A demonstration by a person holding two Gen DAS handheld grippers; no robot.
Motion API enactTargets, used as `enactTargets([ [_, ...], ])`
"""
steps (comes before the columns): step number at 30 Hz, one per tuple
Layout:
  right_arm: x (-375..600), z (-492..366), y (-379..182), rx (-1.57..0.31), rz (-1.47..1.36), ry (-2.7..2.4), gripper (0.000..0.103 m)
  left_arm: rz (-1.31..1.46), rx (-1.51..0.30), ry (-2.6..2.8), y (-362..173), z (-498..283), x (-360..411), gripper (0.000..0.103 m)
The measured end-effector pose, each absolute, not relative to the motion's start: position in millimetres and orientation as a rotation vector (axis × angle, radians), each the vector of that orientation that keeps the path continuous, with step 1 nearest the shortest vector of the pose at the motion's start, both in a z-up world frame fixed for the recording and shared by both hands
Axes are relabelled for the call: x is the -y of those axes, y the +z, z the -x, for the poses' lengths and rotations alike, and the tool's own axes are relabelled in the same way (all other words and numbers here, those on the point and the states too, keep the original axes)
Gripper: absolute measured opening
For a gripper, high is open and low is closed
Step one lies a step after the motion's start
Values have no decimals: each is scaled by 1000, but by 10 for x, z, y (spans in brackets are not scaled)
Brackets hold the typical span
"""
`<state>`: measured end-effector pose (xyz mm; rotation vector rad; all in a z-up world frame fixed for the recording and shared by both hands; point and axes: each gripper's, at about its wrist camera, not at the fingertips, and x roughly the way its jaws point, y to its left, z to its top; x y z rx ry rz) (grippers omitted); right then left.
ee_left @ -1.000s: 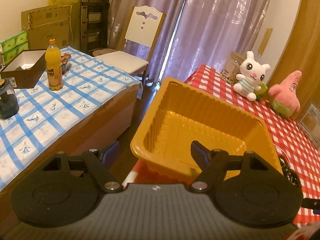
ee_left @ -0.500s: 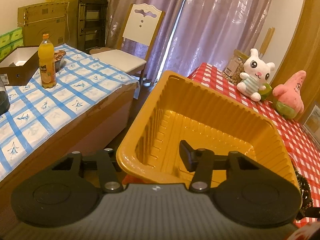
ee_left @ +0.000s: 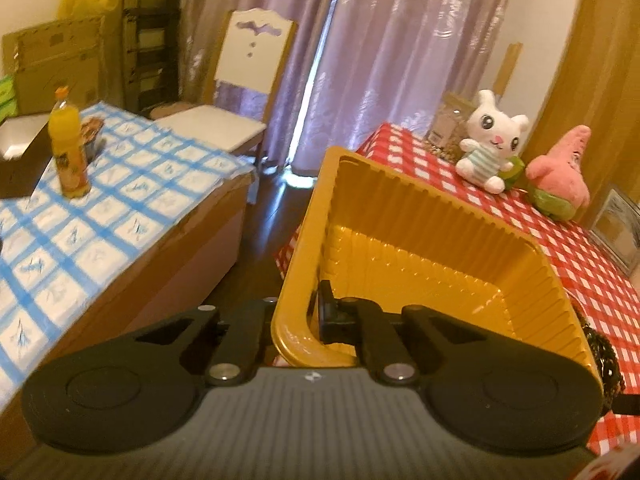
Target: Organize jewelry
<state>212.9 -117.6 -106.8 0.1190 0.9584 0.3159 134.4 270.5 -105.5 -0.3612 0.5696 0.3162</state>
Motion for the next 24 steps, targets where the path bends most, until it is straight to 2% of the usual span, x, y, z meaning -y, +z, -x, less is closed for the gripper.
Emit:
enactTargets([
  [2, 1115, -2098, -1076, -960, -100, 361, 84, 357, -567, 279, -1012, -1348, -2777, 4],
  [3, 1087, -2085, -1087, -965, -94, 377, 81, 355, -572, 263, -994, -1354, -2810, 4],
  [8, 905, -2056, -1176, -1006, -70, 440, 52, 286, -556, 208, -843, -1384, -2873, 4],
  [13, 767, -2098, -1296, -1053, -77, 447, 26, 274, -558, 195, -845, -1417, -2866, 4],
  [24, 645, -2184, -1341, -1060, -66, 399, 9, 279, -559, 171, -890, -1438, -2940, 4],
])
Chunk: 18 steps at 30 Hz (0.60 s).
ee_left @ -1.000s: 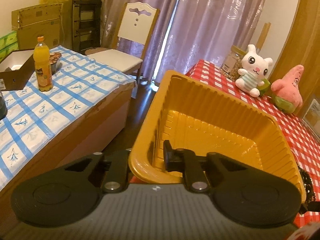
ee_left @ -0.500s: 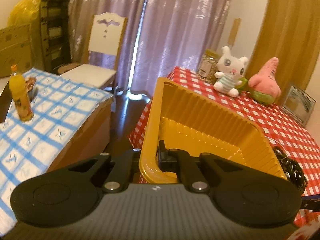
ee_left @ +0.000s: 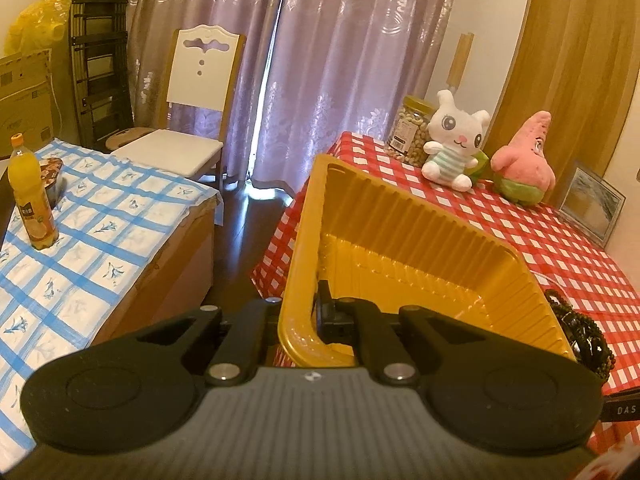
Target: Organize jewelry
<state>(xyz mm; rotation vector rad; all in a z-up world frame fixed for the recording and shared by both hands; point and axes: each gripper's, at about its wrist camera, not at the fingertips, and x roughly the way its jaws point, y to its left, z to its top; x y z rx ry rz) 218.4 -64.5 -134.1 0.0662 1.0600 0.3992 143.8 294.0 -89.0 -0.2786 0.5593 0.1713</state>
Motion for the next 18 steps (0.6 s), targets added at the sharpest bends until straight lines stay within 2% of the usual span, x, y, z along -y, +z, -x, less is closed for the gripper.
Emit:
enactTargets([
  [6, 609, -2184, -1298, -1028, -38, 392, 8, 287, -566, 160, -924, -1458, -2975, 4],
  [14, 513, -2285, -790, -823, -110, 485, 7, 288, -571, 155, -932, -1467, -2979, 4],
  [18, 302, -2378, -741, -819, -104, 584, 8, 287, -571, 154, -933, -1466, -2977, 4],
])
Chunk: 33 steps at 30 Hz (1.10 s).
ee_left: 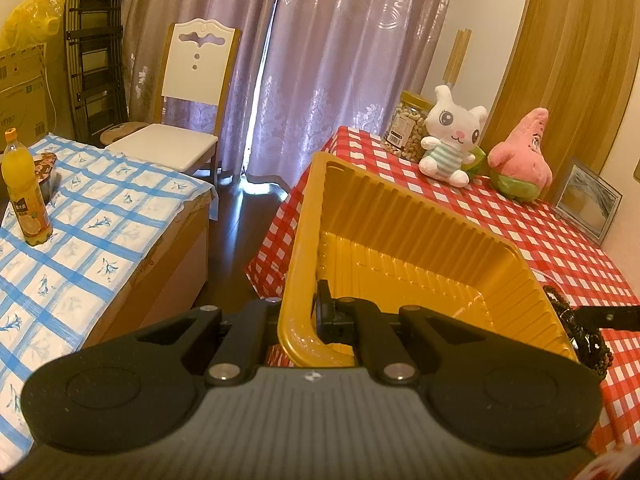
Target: Organize jewelry
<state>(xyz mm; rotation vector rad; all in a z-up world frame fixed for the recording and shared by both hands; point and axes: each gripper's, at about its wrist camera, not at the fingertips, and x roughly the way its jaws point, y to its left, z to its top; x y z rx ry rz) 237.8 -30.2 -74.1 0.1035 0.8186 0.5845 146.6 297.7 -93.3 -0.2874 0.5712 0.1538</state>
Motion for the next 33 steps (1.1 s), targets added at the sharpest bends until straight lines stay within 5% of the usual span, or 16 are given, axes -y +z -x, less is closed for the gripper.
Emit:
enactTargets([
  [15, -15, -2706, -1032, -894, -146, 679, 9, 290, -573, 150, -940, -1500, -2961, 4],
  [18, 32, -2720, -982, -893, -172, 664, 20, 292, -578, 147, -951, -1533, -2974, 4],
  [21, 112, -2651, -903, -859, -168, 646, 45, 295, -582, 144, -952, -1548, -2985, 4],
  [33, 321, -2381, -727, -857, -130, 600, 46, 289, -585, 131, -944, -1568, -3001, 4],
])
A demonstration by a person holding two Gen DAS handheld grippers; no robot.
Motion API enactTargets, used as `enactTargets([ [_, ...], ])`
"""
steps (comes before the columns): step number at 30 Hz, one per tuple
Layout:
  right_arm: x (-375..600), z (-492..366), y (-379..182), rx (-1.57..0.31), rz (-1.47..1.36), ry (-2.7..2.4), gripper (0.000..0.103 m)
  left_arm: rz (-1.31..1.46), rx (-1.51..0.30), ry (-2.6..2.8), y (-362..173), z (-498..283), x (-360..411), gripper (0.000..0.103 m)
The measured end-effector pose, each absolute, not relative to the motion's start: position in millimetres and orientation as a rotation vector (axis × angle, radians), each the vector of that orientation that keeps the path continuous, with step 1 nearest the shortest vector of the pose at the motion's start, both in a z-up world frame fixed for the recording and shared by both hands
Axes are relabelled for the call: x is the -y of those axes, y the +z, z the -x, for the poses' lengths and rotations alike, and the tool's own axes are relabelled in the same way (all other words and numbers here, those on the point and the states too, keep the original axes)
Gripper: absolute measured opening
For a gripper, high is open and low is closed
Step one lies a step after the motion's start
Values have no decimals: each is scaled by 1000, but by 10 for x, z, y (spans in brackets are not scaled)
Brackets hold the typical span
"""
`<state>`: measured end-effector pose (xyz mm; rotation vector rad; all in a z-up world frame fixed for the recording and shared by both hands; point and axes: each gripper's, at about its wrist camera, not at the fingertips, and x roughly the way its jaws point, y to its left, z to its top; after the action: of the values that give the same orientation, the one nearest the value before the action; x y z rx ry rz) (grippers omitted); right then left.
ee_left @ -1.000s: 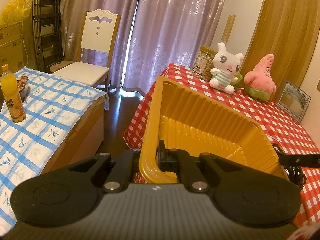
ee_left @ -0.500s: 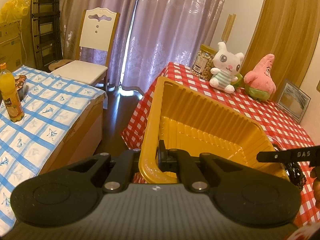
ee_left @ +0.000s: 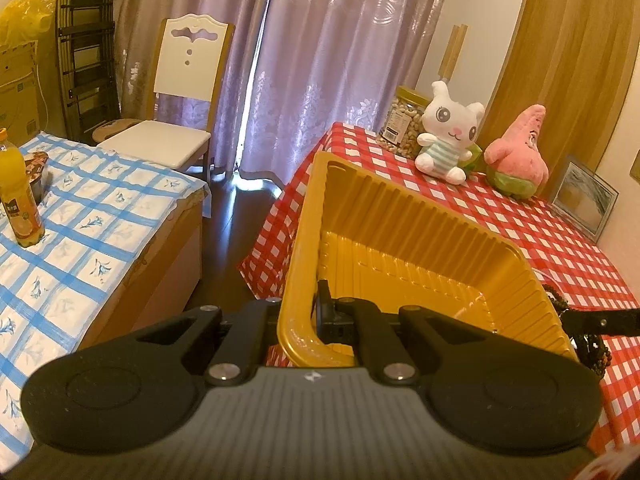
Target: Organize jewelry
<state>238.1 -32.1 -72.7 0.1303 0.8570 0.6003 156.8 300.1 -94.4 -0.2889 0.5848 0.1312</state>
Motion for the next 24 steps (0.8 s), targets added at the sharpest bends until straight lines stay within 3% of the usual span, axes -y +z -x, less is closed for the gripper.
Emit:
enactTargets([
  [24, 714, -2389, -719, -878, -106, 528, 46, 256, -587, 153, -883, -1538, -2942, 4],
])
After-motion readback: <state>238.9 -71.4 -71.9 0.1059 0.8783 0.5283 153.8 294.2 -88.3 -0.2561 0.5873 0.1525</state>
